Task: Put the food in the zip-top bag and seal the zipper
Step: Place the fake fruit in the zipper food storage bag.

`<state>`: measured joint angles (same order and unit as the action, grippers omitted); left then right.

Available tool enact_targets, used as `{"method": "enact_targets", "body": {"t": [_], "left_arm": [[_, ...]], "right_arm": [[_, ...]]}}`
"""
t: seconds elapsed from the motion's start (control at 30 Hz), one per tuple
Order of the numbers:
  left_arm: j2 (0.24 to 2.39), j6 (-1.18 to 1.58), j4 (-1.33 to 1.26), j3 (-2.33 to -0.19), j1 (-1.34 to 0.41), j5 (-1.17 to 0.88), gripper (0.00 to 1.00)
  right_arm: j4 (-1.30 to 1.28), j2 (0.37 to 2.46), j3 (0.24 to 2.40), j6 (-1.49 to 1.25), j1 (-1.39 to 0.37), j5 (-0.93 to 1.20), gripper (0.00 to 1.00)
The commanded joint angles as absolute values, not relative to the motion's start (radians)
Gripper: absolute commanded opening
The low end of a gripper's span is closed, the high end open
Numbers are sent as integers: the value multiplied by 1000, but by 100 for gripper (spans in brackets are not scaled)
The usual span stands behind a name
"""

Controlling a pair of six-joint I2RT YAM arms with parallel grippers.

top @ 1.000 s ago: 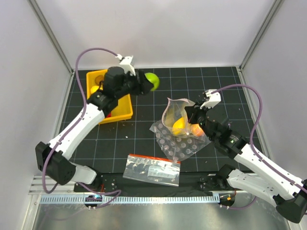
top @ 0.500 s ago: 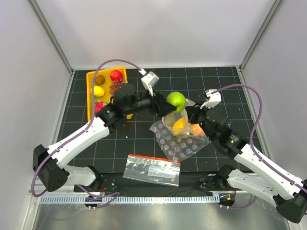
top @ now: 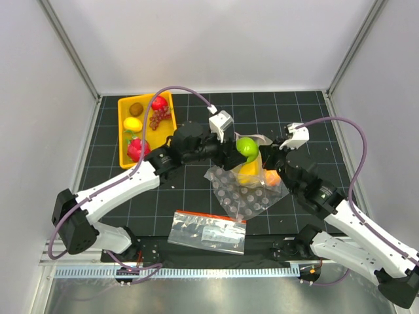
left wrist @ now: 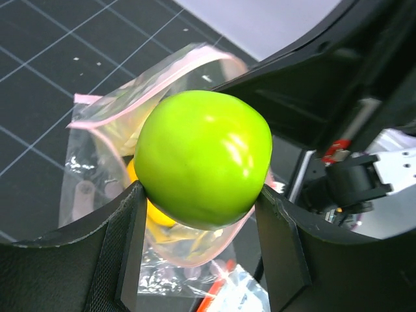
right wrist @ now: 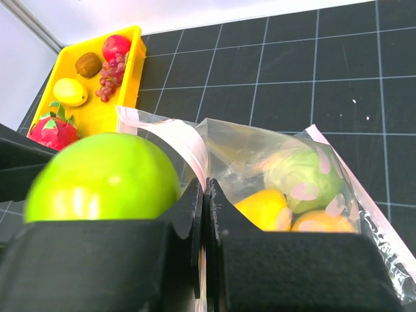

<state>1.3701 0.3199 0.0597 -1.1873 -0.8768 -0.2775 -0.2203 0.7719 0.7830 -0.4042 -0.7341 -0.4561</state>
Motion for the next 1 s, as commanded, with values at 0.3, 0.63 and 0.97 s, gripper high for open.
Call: {"method": "enact_targets", "body": {"t": [0.3,0.63,0.97], "left_arm": [[1442,282,160,-1282,-876,-127,54],[1355,290,179,-1292,-876,-183,100],[1492,298,394,-1423,-876,-47,97]], "right_arm": [[-267,761,857,-428,-739,-500,1],[-262,765,856,-428,-739,-503,1],[-267,756,854,-426,-739,-526,1]]}}
